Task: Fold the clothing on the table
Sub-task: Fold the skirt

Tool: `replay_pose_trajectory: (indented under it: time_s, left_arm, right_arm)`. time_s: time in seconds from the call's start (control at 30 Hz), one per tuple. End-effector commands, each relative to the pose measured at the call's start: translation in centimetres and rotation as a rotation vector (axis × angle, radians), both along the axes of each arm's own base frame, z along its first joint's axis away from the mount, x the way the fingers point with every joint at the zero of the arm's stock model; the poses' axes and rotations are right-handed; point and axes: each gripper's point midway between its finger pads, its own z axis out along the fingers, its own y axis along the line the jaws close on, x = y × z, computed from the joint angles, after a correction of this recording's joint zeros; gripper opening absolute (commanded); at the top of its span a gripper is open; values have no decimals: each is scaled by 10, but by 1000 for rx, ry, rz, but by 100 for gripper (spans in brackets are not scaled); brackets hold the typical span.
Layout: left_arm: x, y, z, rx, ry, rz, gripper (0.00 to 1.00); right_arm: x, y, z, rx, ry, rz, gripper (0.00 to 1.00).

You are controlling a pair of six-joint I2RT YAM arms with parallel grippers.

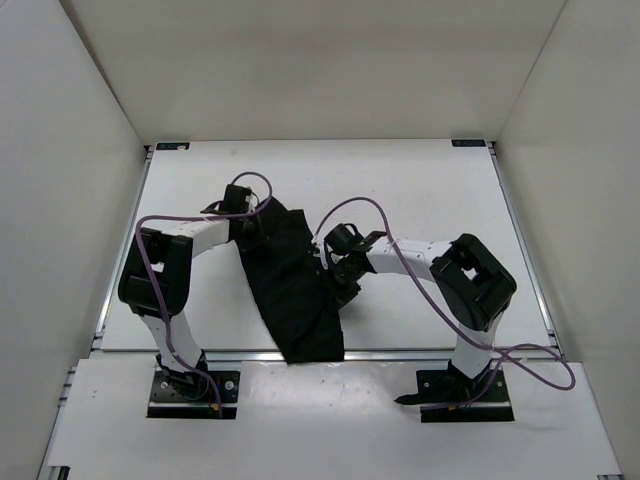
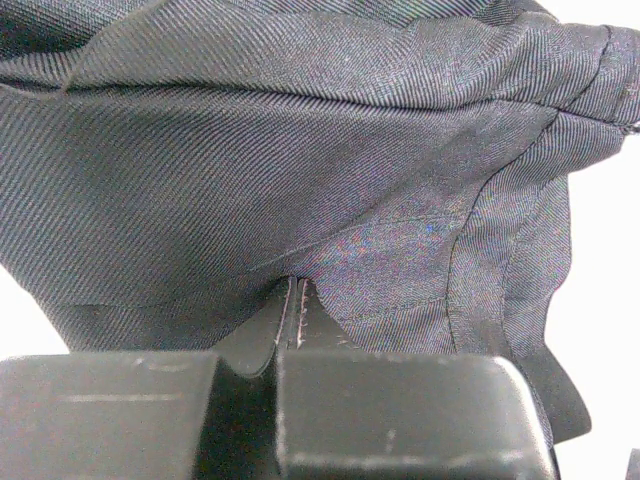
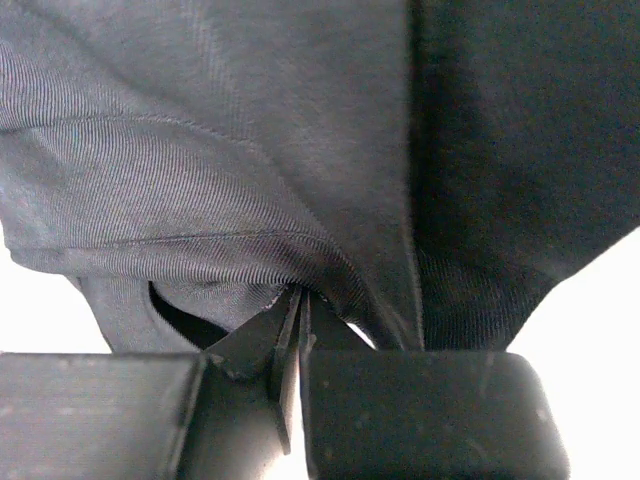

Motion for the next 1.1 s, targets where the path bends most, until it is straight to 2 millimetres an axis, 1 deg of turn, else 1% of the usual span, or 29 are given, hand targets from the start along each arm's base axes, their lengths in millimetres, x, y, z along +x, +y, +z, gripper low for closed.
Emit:
replay_pose_trajectory:
  time_s: [0.0, 0.07, 0.1, 0.13, 0.17, 0.23, 0.27, 0.3, 0.33, 0.37, 0.4, 0.43, 0.47, 0.5, 0.57, 0.6, 0.63, 0.67, 0.7, 0.73, 0.77, 0.83, 0.87, 0.9, 0.93, 0.97, 1.0, 1.03, 1.07]
  left_arm:
    - [-6, 17, -9, 24, 32, 44, 0]
    - [-6, 22, -10, 23, 37, 60, 0]
    - [-8, 25, -12, 26, 46, 67, 0]
    - [-5, 25, -9, 27, 40, 72, 0]
    - [-8, 26, -11, 29, 54, 74, 0]
    - [-8, 25, -8, 24, 45, 77, 0]
    - [-12, 24, -10, 23, 51, 74, 0]
    - [-15, 23, -10, 11, 59, 82, 0]
    - [-18, 24, -10, 9, 64, 85, 0]
    - [-20, 21, -8, -4, 59, 77, 0]
    - [-25, 19, -8, -9, 65, 70, 0]
    - [-31, 21, -8, -9, 79, 73, 0]
    - [-36, 15, -6, -13, 81, 54, 0]
    - [-43, 13, -6, -10, 89, 42, 0]
    - [-53, 8, -1, -8, 88, 11, 0]
    - [-55, 2, 5, -10, 78, -10, 0]
    - [-61, 1, 4, -3, 91, -16, 0]
    - [-66, -5, 9, -1, 82, -36, 0]
    - [-69, -7, 11, 6, 72, -44, 0]
    - [-75, -7, 7, 6, 81, -44, 0]
    - [-77, -7, 9, -8, 76, -43, 0]
    - [-78, -4, 8, -19, 78, -28, 0]
    - [-77, -3, 9, -21, 75, -29, 0]
    - [-78, -1, 7, -21, 81, -25, 0]
    - [-80, -2, 7, -20, 82, -32, 0]
    - [-81, -3, 8, -18, 78, -37, 0]
    - [-82, -4, 9, -17, 70, -44, 0]
    - [-87, -7, 7, -28, 82, -50, 0]
    - [-91, -8, 7, -32, 86, -51, 0]
  right_arm:
    - [31, -12, -6, -59, -75, -34, 0]
    - [46, -19, 0, -46, -82, -76, 0]
    - [54, -27, 1, -57, -98, -107, 0]
    - [68, -36, 6, -49, -120, -142, 0]
    - [73, -40, 9, -46, -134, -153, 0]
    - [96, -58, 13, -44, -164, -202, 0]
    - [104, -60, 16, -49, -172, -210, 0]
    - [113, -70, 16, -59, -173, -227, 0]
    - [125, -73, 19, -67, -193, -223, 0]
    - [142, -75, 23, -77, -231, -224, 0]
    - [159, -79, 23, -89, -252, -223, 1]
    - [172, -87, 27, -111, -270, -248, 0]
    - [194, -94, 27, -121, -288, -279, 0]
    - [200, -97, 20, -137, -272, -284, 0]
    - [237, -110, 35, -110, -287, -361, 0]
    - [246, -113, 41, -103, -284, -389, 0]
    - [252, -119, 44, -91, -279, -416, 0]
    - [259, -122, 59, -66, -291, -457, 0]
    - [259, -122, 72, -46, -304, -468, 0]
    - [258, -122, 77, -41, -313, -476, 2]
    - [253, -123, 89, -23, -326, -490, 6]
    - [230, -113, 111, 4, -342, -480, 11]
    - [217, -112, 106, -18, -337, -476, 11]
    - [198, -107, 105, -20, -316, -479, 10]
    - [175, -101, 100, -20, -295, -450, 5]
    - [164, -93, 101, -12, -288, -462, 0]
    - [140, -87, 93, -15, -255, -446, 0]
    - [134, -86, 101, 11, -268, -456, 0]
    - [118, -83, 85, 2, -231, -461, 0]
